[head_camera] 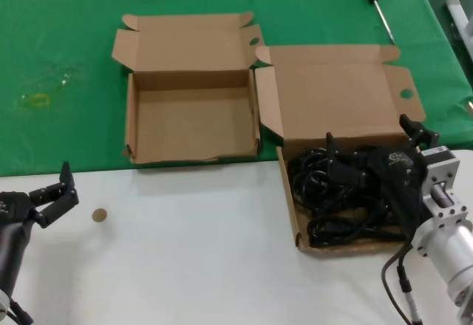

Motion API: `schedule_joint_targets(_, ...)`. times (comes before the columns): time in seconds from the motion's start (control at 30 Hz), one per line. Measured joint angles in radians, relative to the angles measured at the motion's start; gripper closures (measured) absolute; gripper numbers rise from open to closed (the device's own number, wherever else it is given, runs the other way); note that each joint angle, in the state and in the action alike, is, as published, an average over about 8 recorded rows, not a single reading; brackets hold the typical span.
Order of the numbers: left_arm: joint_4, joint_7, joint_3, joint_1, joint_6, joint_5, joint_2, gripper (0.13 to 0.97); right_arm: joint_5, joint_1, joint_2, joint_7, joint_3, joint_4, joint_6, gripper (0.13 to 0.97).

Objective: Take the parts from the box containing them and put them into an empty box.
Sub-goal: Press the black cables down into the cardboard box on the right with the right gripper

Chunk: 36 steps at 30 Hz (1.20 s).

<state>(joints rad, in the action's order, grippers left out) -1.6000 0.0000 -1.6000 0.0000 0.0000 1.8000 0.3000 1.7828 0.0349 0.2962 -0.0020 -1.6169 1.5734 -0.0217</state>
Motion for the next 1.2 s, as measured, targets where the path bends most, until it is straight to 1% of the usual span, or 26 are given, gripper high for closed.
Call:
schedule_joint_targets(0.23, 0.000, 0.000, 0.000, 0.000, 0.000, 0.000, 0.000, 0.132, 0.000, 0.000, 0.000, 0.000, 0.000, 0.000, 0.000, 0.129)
schedule_joint_targets(0.53, 0.000, 0.000, 0.000, 0.000, 0.000, 0.000, 0.000, 0.162, 0.001, -0.002, 0.002, 0.000, 0.003, 0.002, -0.003, 0.129)
schedule_joint_targets(0.67, 0.000, 0.000, 0.000, 0.000, 0.000, 0.000, 0.000, 0.214, 0.008, -0.004, 0.019, 0.003, -0.006, 0.007, 0.001, 0.129)
schedule_joint_targets(0.8, 0.000, 0.000, 0.000, 0.000, 0.000, 0.000, 0.000, 0.266, 0.034, -0.005, 0.080, 0.009, -0.049, 0.017, 0.027, 0.129)
schedule_joint_targets(0.93, 0.000, 0.000, 0.000, 0.000, 0.000, 0.000, 0.000, 0.266, 0.069, -0.002, 0.177, 0.017, -0.109, 0.032, 0.048, 0.129)
schedule_joint_targets(1.07, 0.000, 0.000, 0.000, 0.000, 0.000, 0.000, 0.000, 0.354, 0.081, 0.008, 0.284, 0.034, -0.156, 0.047, 0.025, 0.129)
schedule_joint_targets(1.2, 0.000, 0.000, 0.000, 0.000, 0.000, 0.000, 0.000, 0.441, 0.070, 0.032, 0.388, 0.063, -0.187, 0.054, -0.041, 0.129)
